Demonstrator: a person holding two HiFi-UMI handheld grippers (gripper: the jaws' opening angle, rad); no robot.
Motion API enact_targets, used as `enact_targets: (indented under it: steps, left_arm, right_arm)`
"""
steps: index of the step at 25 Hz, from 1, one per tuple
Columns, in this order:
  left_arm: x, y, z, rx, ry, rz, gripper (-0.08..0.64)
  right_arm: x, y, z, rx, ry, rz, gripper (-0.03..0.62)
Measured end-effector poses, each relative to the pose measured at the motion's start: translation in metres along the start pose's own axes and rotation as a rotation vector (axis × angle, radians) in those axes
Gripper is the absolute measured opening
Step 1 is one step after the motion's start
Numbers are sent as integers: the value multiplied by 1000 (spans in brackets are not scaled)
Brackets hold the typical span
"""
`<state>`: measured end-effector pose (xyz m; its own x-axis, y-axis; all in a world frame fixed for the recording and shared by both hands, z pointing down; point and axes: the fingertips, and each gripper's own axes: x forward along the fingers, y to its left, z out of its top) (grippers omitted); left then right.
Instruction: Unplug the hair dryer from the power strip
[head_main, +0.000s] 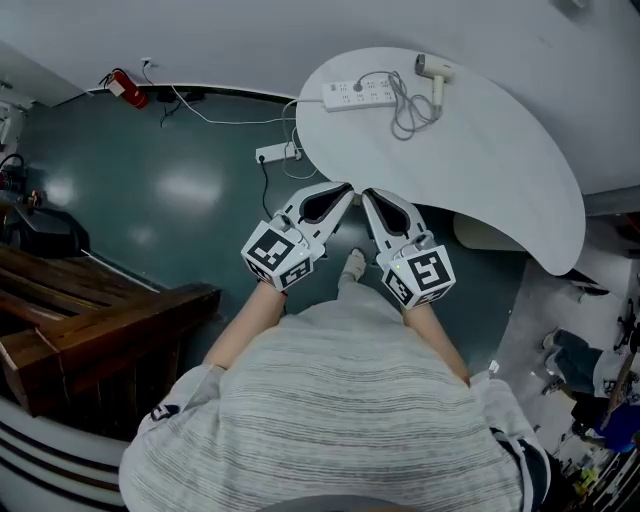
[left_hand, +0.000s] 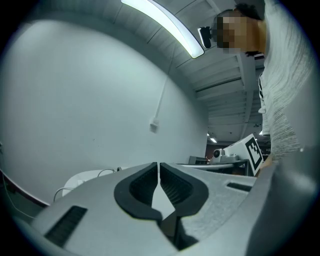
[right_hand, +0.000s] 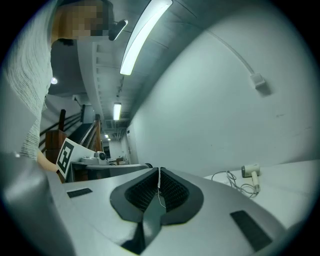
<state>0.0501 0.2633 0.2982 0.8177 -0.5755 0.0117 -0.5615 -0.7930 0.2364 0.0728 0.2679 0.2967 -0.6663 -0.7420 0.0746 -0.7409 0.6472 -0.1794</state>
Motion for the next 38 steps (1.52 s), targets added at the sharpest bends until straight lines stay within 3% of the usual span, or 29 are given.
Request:
enact_targets:
  steps: [8, 19, 27, 38]
  left_arm:
    - [58, 28, 8, 13, 11, 44, 9]
    - [87, 60, 12, 55, 28, 91, 9]
    - [121, 102, 9, 63, 58, 59, 9]
    - [149, 193, -8, 84, 194, -41, 9]
  right_arm:
    - [28, -58, 17, 0, 10, 58, 28]
    - [57, -87, 22, -25, 36, 125, 28]
    - [90, -126, 13, -2, 78, 81, 28]
    - [173, -168, -4, 47, 144, -20, 29]
